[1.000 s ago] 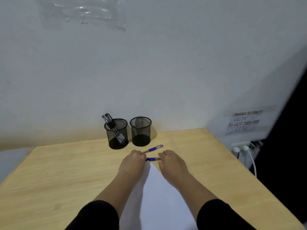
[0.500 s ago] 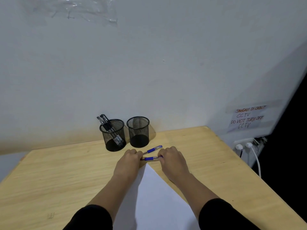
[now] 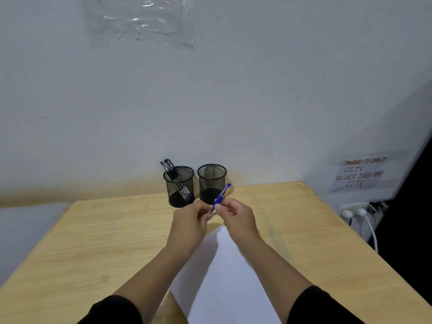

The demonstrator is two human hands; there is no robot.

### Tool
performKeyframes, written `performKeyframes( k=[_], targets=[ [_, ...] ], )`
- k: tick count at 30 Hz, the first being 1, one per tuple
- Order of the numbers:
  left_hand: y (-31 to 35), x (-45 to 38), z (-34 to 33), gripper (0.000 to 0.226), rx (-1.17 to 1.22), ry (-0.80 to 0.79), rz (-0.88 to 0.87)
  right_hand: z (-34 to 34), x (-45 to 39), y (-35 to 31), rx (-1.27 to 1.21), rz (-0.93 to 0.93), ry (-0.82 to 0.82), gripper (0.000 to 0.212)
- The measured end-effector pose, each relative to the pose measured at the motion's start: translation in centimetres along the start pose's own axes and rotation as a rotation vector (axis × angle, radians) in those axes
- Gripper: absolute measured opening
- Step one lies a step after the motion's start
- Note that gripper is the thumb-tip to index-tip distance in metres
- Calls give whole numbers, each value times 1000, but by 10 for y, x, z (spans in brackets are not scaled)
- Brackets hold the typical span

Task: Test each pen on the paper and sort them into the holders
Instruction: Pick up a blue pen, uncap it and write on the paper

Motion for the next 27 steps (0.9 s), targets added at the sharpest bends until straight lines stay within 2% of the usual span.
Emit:
performKeyframes(
  k=[3,5,9,12,16,19,22,24,27],
  targets=[
    [0,10,17,7,68,-17,27,-10,10,-7,2,-1,-15,9],
    [-3,14,30,4,80,27,68,-17,17,-12,31,15,-42,9],
    [-12,19,57,18,172,119,173,-30,33,-19,115,17,-177,8],
    [-16,26,68,23,256,78,184,-38,45,-18,206,5,-293,9],
    [-35,38,77,12,357,57,251,-42,56,-20,246,-66,-361,9],
    [-52,47,84,4,437,109,357,-35,60,-27,134,-188,-340,9],
    [-63,53,84,8,476,117,417,-32,60,-31,-125,-251,-271,12],
    [-63,56,80,9,499,75,412,-35,61,-29,-263,-264,-234,11],
    [-52,60,71,7,548,-15,345,-48,67,-23,-287,-267,-276,9]
  ],
)
Point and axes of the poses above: each hand's wrist, its own x-axis away from the middle knuckle, its own z-axis out of the back of the hand, y = z × x, the point moved 2 cm from there along -x, towards the middle knuckle, and after that the axes turned 15 degrees about -x, right-handed, at the moved point
